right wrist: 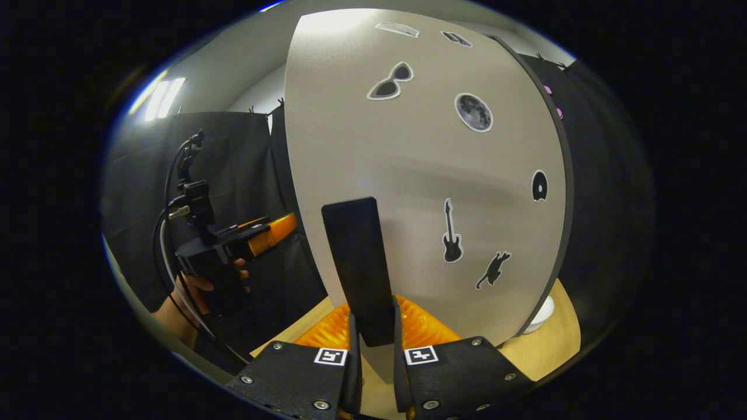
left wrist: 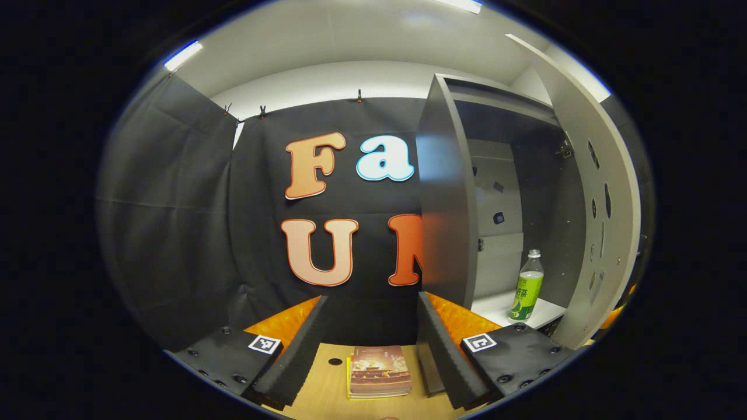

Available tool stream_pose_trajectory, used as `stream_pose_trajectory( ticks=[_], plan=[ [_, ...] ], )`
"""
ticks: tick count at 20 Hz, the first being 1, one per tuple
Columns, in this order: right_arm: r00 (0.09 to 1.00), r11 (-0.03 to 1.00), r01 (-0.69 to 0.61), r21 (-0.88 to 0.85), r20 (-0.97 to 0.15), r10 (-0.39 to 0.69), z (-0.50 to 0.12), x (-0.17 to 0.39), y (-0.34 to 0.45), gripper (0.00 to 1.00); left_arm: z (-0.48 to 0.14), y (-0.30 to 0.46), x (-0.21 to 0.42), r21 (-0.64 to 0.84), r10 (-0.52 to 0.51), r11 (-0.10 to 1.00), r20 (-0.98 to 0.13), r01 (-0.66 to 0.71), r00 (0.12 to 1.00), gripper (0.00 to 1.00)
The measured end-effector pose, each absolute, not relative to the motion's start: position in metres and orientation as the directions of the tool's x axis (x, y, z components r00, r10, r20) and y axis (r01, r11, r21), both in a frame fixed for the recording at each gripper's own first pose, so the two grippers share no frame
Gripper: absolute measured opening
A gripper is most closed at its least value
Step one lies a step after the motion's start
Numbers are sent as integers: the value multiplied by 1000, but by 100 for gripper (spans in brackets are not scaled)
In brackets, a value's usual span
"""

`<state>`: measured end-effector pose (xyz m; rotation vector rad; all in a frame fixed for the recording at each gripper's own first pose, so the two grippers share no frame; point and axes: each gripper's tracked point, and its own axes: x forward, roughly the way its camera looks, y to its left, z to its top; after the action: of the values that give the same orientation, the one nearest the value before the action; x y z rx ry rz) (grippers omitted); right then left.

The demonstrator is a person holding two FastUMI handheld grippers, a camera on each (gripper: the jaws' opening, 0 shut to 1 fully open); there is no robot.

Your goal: Open the cabinet door with the right hand, grasp the bottle in the cabinet with the left hand and place it on the coaster, then close the cabinet door with the right hand.

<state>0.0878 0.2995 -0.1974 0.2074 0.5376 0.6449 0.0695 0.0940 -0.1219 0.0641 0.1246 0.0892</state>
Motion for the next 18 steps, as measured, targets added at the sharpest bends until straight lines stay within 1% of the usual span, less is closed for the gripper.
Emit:
stream_pose_trajectory(
  ticks=[3, 4, 7, 11, 18],
  plan=[
    [681, 794, -503, 341, -409, 607, -198, 85, 289, 22, -123, 69, 72, 73, 63, 996, -125, -54, 990, 95],
    [688, 800, -491, 345, -409, 599, -197, 84, 286, 22, -123, 61, 72, 75, 50, 996, -125, -41, 991, 99],
    [709, 821, -455, 344, -418, 568, -196, 81, 276, 21, -123, 34, 76, 68, 18, 998, -116, -10, 993, 95],
    [737, 843, -427, 328, -414, 534, -195, 81, 266, 21, -132, -1, 82, 33, -29, 999, -132, 34, 991, 95],
    [759, 850, -400, 344, -395, 517, -194, 83, 255, 21, -163, -67, 97, 5, -113, 993, -178, 115, 978, 96]
  ],
)
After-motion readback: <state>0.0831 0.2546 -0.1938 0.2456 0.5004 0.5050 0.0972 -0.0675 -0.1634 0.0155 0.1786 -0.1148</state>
